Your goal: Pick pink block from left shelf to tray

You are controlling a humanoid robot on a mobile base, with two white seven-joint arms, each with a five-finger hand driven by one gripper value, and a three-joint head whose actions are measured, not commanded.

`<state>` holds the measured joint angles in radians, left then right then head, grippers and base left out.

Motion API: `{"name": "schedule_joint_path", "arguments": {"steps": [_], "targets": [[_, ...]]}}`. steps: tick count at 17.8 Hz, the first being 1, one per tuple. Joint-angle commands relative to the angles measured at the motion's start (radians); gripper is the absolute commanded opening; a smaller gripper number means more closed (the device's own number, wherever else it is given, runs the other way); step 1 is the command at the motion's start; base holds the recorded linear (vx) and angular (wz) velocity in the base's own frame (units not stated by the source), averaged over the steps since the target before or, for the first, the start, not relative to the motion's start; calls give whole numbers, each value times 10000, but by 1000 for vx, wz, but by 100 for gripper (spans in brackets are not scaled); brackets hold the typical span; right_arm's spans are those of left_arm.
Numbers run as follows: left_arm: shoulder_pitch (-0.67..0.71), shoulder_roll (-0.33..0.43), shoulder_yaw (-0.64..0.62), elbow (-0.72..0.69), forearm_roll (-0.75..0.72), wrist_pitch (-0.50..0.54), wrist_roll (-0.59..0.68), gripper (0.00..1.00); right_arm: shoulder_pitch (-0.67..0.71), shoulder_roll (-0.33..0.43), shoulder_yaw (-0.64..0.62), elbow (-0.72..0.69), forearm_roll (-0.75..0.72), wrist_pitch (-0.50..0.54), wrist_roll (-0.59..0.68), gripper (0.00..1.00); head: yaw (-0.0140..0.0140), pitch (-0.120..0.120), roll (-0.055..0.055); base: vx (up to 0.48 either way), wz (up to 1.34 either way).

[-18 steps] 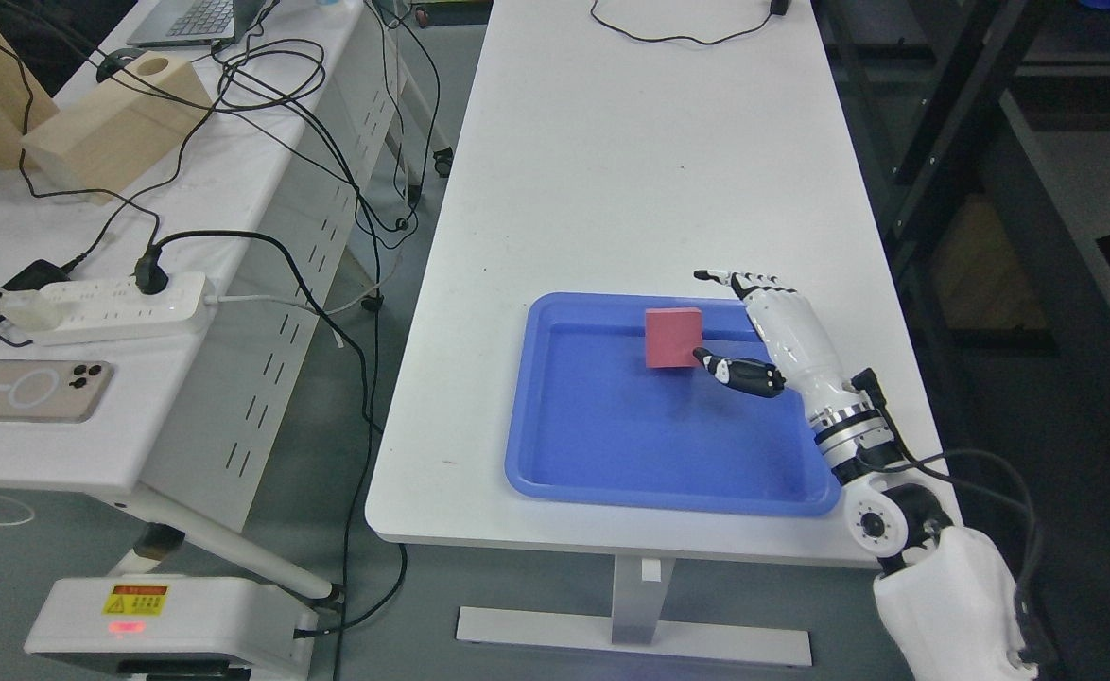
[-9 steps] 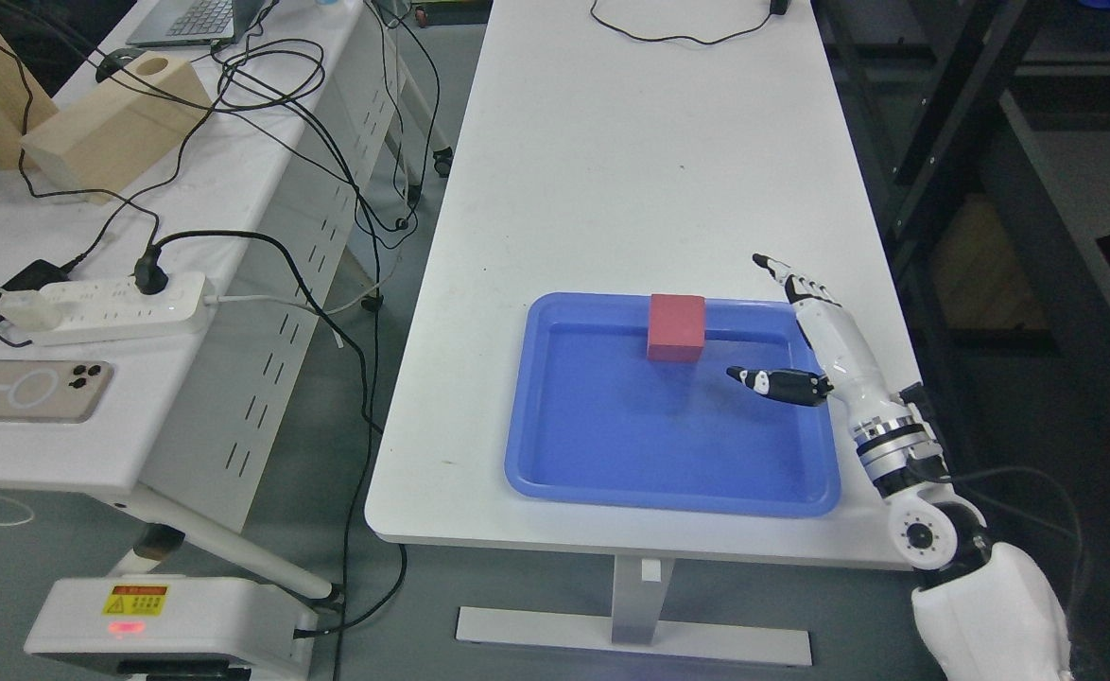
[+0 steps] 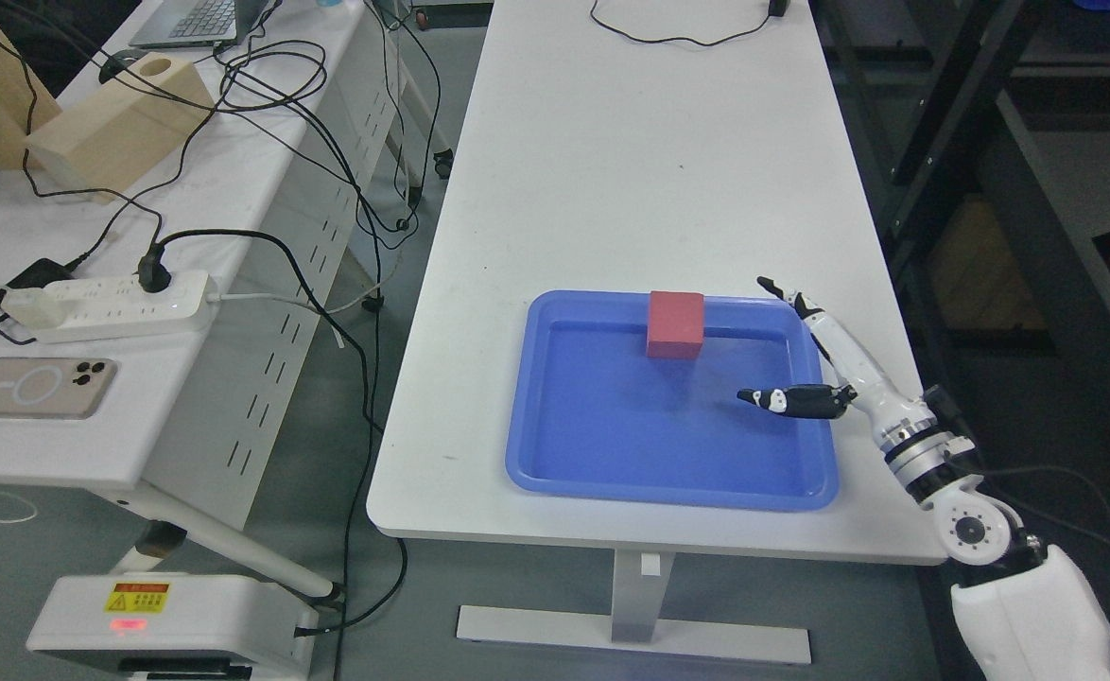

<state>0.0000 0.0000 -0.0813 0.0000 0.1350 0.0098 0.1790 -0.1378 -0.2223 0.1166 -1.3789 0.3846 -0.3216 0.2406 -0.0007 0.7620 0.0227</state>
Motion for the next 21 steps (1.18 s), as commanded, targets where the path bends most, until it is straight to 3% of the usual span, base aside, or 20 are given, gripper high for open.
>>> {"name": "schedule_joint_path", "arguments": {"steps": [1,12,17,21], "targets": [[-291,175,0,-174,0,-6,4,100,288,-400,-383,-538,-5610,485,1443,99,0,0,0,-44,0],[-291,175,0,-174,0,-6,4,100,549,-231,-1472,-1045,-7053,731,1368,99,0,0,0,-105,21],[-291,175,0,-174,0,-6,4,100,795,-78,-1366,-1045,-6410,654,-930,99,0,0,0,-152,91],[-306,175,0,-174,0,-6,4,100,826,395,-1396,-908,-6256,868,-949,99,0,0,0,-146,67]]}}
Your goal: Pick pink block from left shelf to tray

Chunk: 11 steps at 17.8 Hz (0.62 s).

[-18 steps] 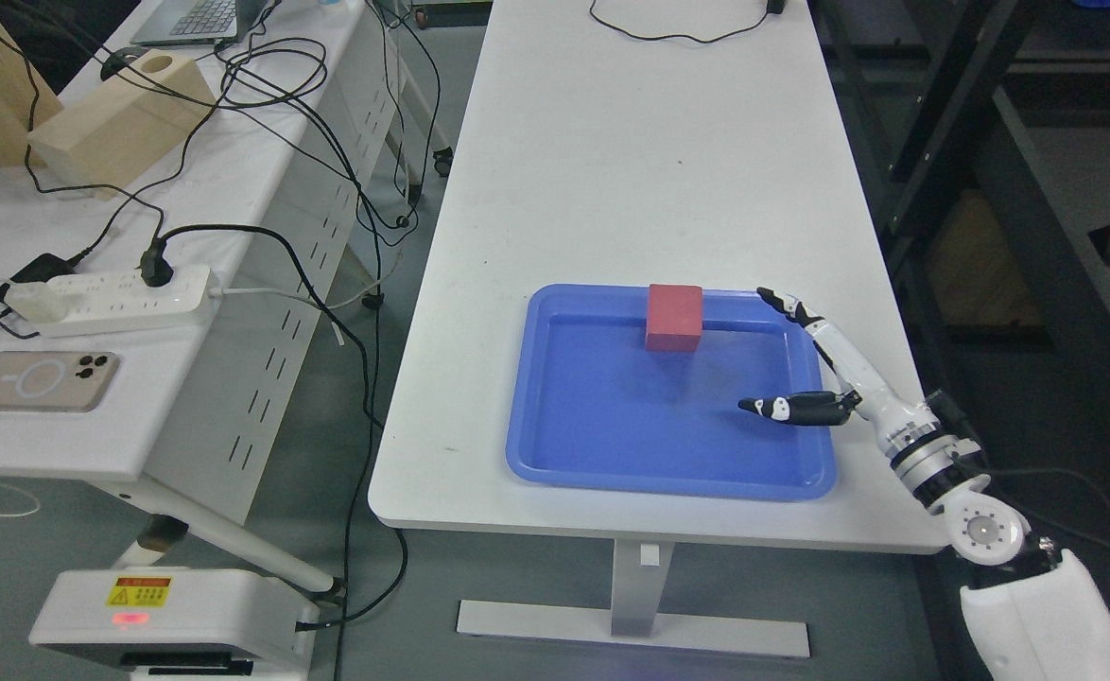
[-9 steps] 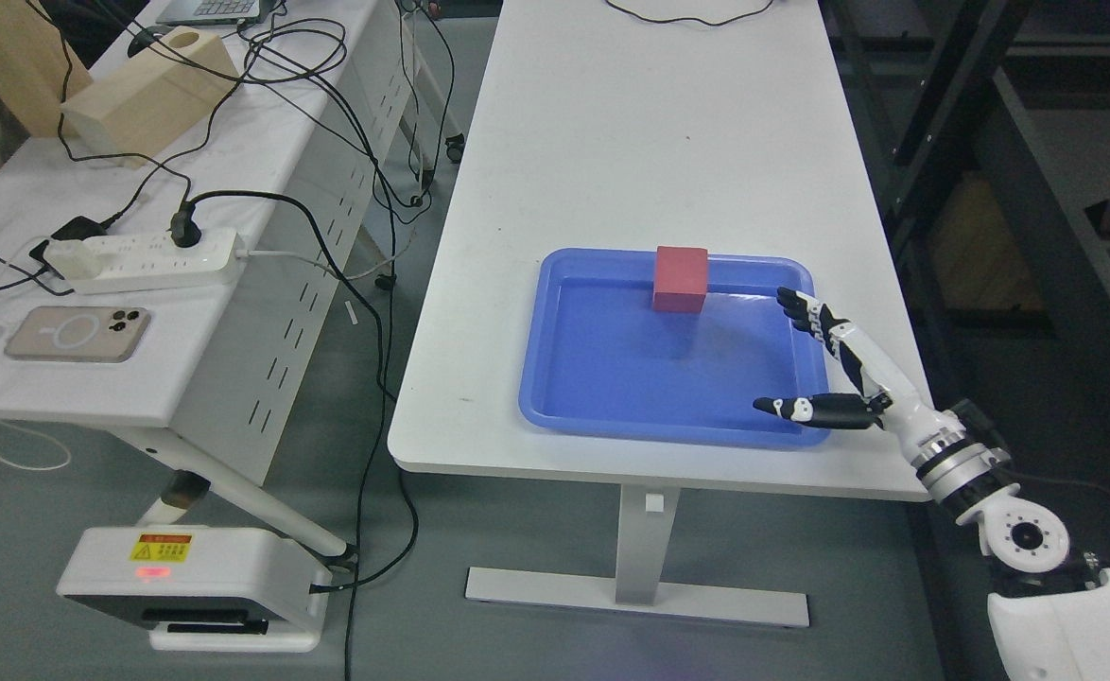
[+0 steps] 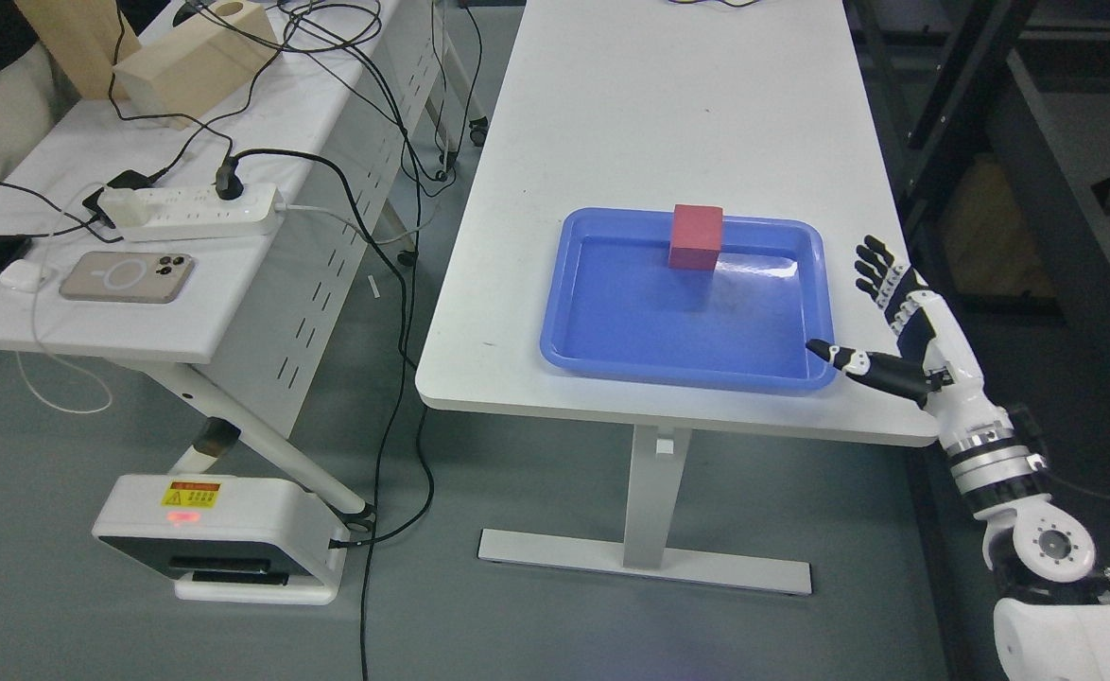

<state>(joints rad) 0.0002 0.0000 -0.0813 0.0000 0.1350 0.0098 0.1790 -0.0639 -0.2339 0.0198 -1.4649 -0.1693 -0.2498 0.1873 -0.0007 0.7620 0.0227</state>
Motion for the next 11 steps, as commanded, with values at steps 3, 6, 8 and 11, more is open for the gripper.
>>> {"name": "schedule_joint_path", "arguments": {"steps": [3,6,8,11], "targets": [[-293,174,0,-175,0,-6,4,100,72,1323,-443,-16,-638,442,-416,99,0,0,0,-106,-197],[-293,174,0,-175,0,-6,4,100,270,2164,-428,-31,-638,443,-400,99,0,0,0,-109,-282],[-293,174,0,-175,0,-6,4,100,516,2164,-398,-47,-638,427,-172,99,0,0,0,-87,-192],[-293,174,0,-175,0,-6,4,100,593,2164,-428,-47,-608,427,427,99,0,0,0,-64,-29]]}}
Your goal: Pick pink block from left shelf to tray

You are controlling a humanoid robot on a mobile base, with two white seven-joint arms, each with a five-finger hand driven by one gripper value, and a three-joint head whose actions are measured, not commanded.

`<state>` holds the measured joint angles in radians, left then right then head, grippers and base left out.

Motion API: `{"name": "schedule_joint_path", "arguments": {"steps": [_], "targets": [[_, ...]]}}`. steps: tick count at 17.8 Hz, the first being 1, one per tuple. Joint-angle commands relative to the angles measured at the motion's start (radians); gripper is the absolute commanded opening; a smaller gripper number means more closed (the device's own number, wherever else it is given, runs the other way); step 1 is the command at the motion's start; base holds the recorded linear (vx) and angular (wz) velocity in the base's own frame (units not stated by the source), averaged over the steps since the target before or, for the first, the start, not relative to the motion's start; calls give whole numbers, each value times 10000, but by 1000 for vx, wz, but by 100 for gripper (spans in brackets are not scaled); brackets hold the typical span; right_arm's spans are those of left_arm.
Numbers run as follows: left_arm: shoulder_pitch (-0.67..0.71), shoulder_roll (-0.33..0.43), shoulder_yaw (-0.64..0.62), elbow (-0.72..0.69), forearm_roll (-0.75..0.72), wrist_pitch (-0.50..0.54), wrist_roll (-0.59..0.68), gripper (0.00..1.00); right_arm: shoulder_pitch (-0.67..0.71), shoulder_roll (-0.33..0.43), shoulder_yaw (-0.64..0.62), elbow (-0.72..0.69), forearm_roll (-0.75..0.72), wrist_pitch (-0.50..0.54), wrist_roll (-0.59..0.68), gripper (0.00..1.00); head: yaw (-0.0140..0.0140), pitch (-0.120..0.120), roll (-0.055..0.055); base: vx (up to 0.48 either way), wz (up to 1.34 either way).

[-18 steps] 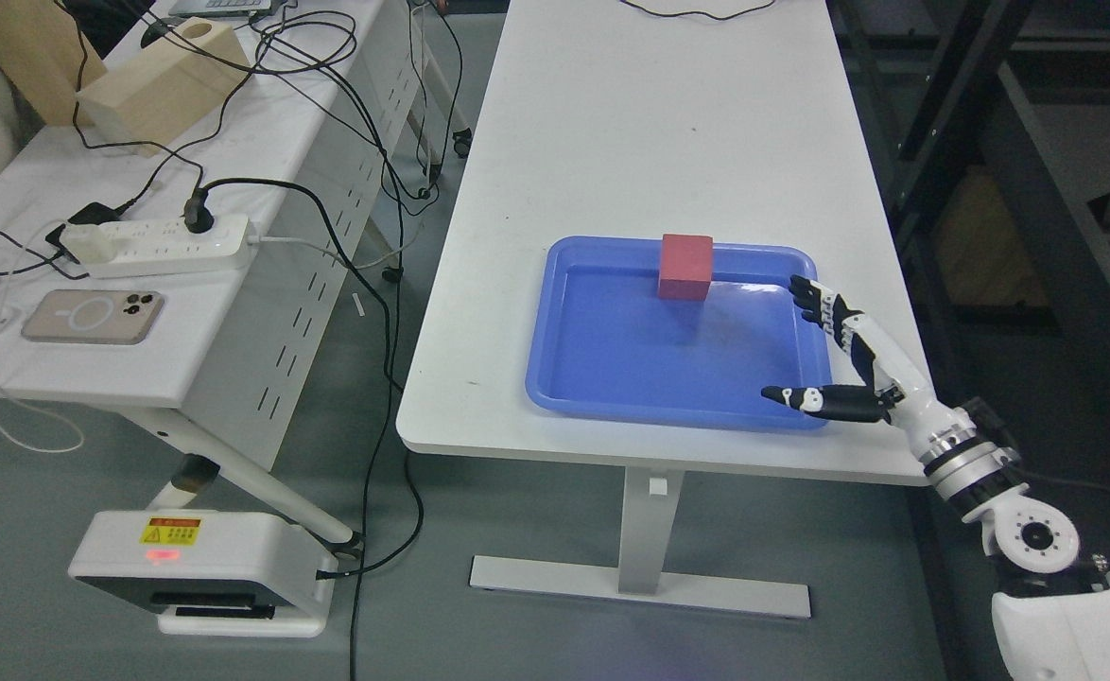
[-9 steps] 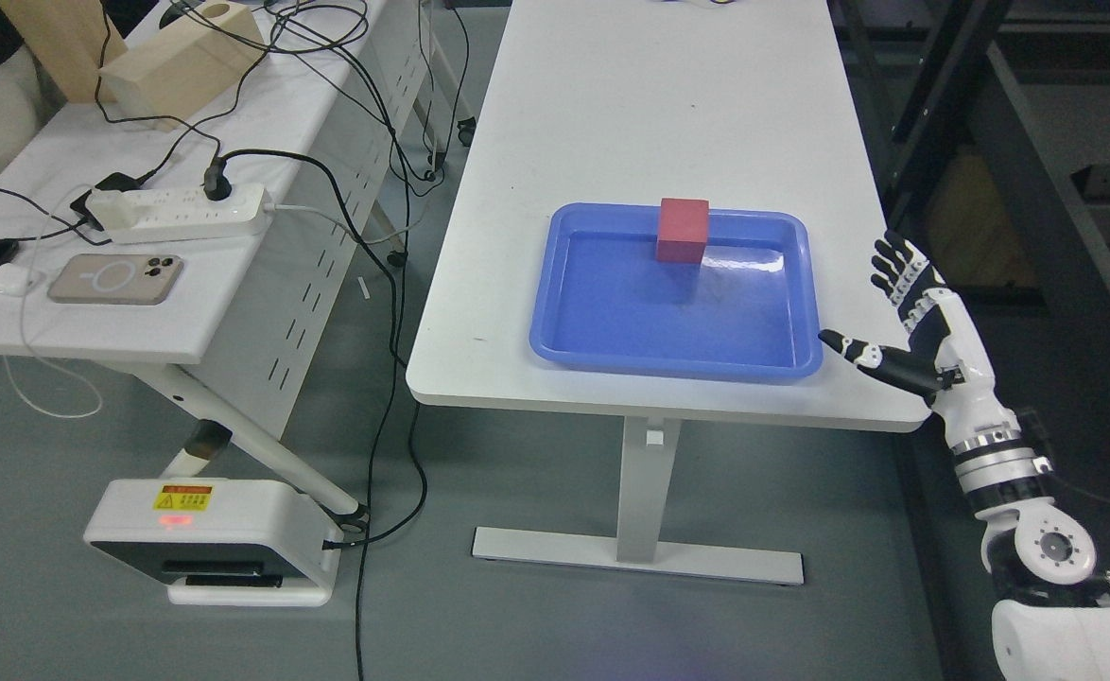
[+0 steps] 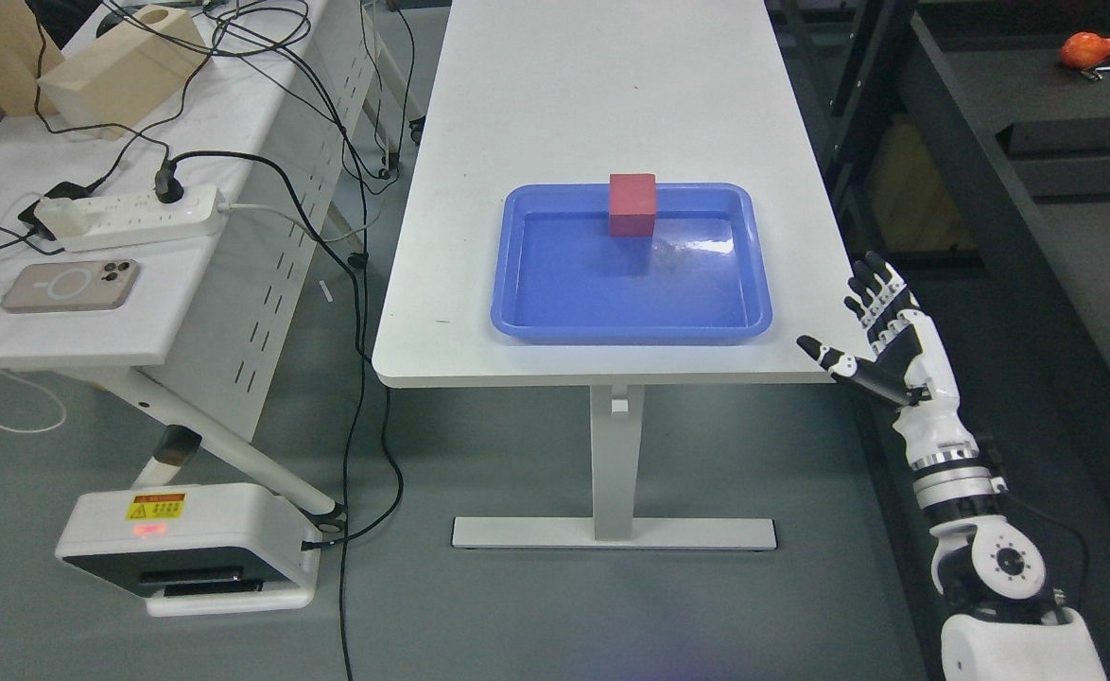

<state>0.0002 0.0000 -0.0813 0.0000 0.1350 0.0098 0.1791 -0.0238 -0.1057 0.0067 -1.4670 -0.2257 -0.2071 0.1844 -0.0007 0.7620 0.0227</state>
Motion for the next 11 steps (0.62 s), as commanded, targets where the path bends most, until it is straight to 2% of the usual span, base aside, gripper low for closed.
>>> {"name": "schedule_joint_path", "arguments": {"steps": [1,11], "targets": [[-308,175,0,-175,0,-6,4,100,177,883,-343,-26,-29,16,457,99,0,0,0,-42,-9],[-308,175,0,-175,0,-6,4,100,130,883,-343,-10,2,16,472,99,0,0,0,-15,-12]]}}
